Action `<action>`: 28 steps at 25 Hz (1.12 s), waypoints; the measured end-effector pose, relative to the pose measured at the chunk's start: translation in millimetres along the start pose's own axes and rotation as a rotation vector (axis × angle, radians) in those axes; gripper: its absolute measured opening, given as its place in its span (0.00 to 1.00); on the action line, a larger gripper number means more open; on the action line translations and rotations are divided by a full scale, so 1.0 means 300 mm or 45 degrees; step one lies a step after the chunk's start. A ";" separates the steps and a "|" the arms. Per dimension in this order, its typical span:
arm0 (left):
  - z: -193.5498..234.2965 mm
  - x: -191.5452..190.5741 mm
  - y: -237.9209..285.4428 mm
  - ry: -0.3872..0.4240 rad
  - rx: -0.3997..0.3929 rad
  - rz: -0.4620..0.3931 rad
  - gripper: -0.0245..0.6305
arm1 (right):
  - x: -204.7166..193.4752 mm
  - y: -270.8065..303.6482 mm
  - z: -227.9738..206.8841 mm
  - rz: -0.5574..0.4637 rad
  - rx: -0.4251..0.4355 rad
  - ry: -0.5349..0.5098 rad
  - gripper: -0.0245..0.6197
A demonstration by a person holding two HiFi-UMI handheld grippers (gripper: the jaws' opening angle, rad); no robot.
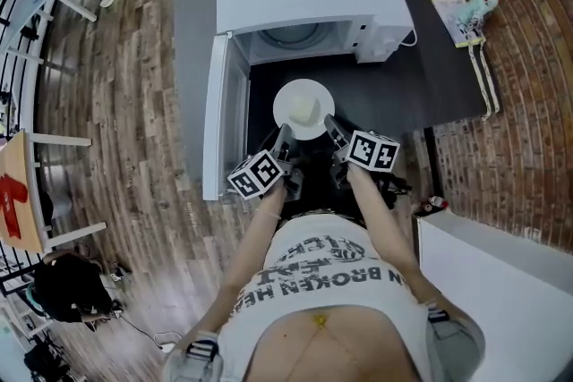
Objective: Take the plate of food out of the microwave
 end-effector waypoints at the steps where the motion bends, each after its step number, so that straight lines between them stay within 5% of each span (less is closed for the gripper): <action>1: 0.002 -0.008 -0.004 0.001 -0.002 0.006 0.13 | -0.006 -0.005 -0.003 -0.003 -0.003 -0.001 0.12; 28: -0.166 -0.109 0.038 -0.042 0.180 -0.073 0.13 | 0.107 -0.087 -0.113 0.193 0.068 -0.001 0.13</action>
Point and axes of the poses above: the fingertips, and each gripper's own axes: y forward along the fingers, z to its left, x out of its top, the point moved 3 cm from there along -y, backward along the fingers, and after that the axes turned 15 degrees about y, right-handed, at the moved point
